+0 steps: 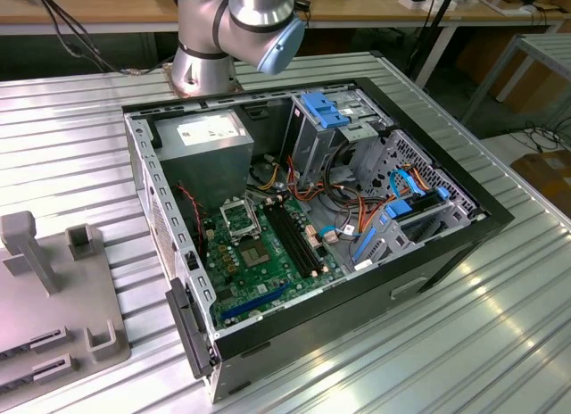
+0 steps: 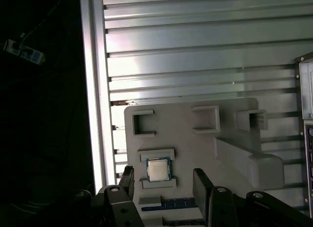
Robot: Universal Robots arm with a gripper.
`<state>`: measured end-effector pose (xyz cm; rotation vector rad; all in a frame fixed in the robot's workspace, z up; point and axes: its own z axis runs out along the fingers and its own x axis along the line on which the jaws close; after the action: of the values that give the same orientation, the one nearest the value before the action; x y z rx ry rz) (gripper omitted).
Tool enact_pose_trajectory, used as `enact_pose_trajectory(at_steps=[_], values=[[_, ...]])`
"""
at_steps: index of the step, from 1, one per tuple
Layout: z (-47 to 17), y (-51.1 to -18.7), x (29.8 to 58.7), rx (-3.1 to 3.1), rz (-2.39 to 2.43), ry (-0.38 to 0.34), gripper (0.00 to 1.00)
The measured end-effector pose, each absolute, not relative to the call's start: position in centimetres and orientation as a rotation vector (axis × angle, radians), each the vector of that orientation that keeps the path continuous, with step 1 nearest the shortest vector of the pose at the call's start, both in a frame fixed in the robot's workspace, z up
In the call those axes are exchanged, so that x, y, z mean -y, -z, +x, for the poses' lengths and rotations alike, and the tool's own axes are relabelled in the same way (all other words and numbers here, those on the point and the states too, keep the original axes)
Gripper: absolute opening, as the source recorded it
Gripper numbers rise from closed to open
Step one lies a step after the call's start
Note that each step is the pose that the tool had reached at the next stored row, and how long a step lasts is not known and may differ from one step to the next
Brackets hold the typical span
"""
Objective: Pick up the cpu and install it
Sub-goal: 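Pick up the cpu and move it towards the insertion slot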
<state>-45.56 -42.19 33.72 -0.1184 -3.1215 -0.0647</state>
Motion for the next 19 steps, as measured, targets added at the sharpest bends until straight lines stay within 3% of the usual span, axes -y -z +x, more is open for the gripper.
enact_pose_trajectory(at_steps=[19], values=[[-45.57, -33.26, 42.22, 3.122, -0.118, 0.065, 0.6]])
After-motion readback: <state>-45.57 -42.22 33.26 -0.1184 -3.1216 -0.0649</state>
